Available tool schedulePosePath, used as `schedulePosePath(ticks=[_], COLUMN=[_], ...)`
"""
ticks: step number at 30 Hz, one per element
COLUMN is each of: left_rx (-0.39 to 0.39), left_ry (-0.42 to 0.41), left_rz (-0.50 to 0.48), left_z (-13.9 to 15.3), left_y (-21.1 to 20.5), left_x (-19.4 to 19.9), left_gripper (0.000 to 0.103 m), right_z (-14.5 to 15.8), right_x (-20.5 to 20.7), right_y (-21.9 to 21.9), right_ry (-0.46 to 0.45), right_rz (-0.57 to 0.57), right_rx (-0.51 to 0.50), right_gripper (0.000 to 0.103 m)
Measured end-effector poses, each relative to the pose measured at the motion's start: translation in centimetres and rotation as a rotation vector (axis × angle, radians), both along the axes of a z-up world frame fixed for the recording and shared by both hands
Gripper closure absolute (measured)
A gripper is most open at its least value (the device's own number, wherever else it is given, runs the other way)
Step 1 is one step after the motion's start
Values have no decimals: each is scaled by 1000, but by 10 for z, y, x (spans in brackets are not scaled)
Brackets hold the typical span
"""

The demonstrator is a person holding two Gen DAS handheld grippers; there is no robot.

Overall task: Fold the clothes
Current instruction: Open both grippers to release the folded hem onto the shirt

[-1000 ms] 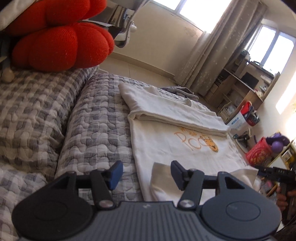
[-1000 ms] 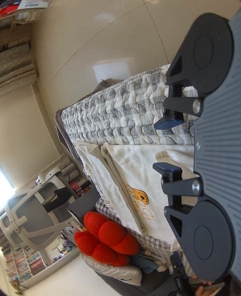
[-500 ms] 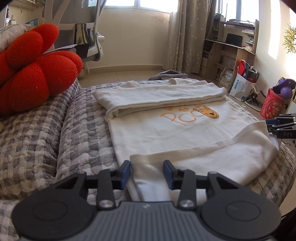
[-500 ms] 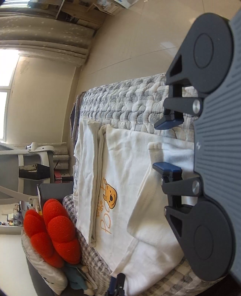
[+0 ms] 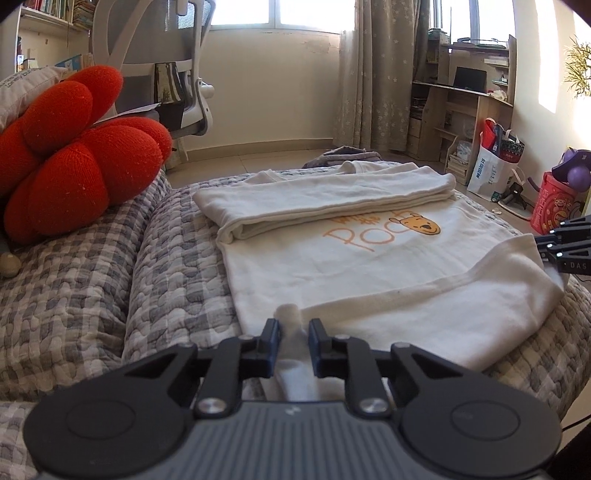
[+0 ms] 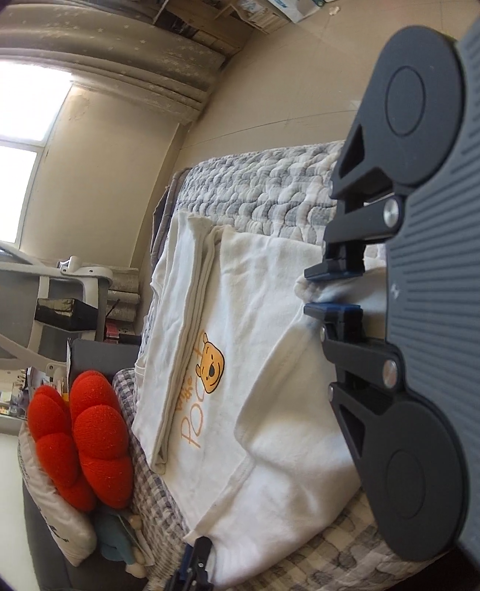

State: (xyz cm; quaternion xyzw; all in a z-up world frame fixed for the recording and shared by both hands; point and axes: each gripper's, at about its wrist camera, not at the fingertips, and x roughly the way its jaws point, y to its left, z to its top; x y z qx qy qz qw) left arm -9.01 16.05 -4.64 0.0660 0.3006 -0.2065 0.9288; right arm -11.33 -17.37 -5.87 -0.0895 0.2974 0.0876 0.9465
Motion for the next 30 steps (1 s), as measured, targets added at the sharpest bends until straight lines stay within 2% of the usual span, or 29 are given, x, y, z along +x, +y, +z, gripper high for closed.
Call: schedulePosePath(ticks=[7, 12, 14, 16, 17, 18, 19, 25, 30], left_rx=[-72, -121, -125, -131, -140, -150, -161, -263, -285], left_ry=[54, 86, 85, 83, 77, 70, 59, -41, -92], left_rz=[27, 42, 46, 60, 69, 77, 84, 113, 164], left_z=[-2, -4, -4, -5, -5, -5, -4, 11, 25], left_y=[9, 12, 12, 12, 12, 13, 14, 31, 30], left_x=[8, 13, 13, 13, 12, 10, 8, 3, 25], left_gripper=[85, 85, 89, 96, 96, 96, 96, 97, 97], right_z=[2, 2, 2, 3, 4, 5, 6, 25, 39], right_x=[0, 2, 4, 4, 4, 2, 1, -5, 15], right_y=[0, -12, -16, -18, -19, -19, -19, -33, -40], right_ry=[17, 41, 54, 63, 63, 57, 48, -77, -143], right_rz=[-12, -40, -43, -45, -46, -46, -49, -116, -146], right_rx=[22, 112, 144, 164, 170, 172, 172, 208, 216], right_gripper=[81, 78, 78, 82, 85, 93, 95, 95, 96])
